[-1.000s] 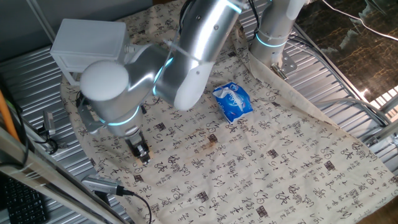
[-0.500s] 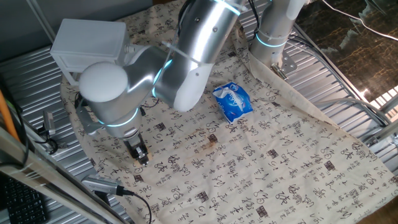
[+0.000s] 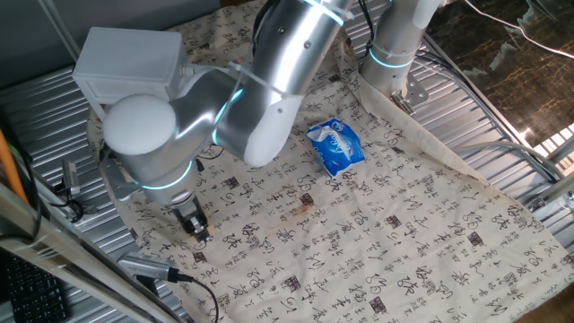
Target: Put things in the drawer
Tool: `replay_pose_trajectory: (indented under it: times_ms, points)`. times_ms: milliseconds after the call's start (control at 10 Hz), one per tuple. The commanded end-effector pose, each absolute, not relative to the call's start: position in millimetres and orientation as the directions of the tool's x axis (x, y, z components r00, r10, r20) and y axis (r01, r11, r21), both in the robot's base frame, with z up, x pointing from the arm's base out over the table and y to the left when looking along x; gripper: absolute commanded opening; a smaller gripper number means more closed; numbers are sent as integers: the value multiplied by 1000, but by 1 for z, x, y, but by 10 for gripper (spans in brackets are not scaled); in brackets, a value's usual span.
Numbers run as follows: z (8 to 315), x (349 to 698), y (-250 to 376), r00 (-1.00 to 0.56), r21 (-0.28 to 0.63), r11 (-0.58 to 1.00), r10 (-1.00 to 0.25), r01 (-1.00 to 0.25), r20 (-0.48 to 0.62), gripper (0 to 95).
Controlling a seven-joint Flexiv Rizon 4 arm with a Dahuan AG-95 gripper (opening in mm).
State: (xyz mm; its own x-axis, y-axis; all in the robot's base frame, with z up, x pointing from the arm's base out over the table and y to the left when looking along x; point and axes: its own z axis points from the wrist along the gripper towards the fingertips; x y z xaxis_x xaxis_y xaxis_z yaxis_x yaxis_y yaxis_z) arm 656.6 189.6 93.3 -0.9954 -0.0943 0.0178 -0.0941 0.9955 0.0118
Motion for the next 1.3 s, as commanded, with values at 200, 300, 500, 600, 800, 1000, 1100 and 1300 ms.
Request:
replay_pose_trajectory:
  times_ms: [200, 300, 500, 600, 800, 1000, 1100, 1300]
  points:
    - [98, 651, 179, -993, 8, 993, -119, -119, 22, 0]
    - [106, 641, 163, -987, 8, 987, -158, -158, 29, 0]
    - [132, 602, 116, -972, 9, 973, -230, -230, 44, 0]
    - [149, 573, 89, -959, 1, 961, -277, -278, 51, 0]
    - [157, 521, 67, -923, -44, 923, -379, -382, 69, 0]
    - [144, 490, 59, -913, -47, 912, -404, -407, 64, 0]
    - [138, 479, 56, -917, -41, 917, -394, -397, 61, 0]
    - [138, 477, 56, -920, -39, 920, -388, -391, 58, 0]
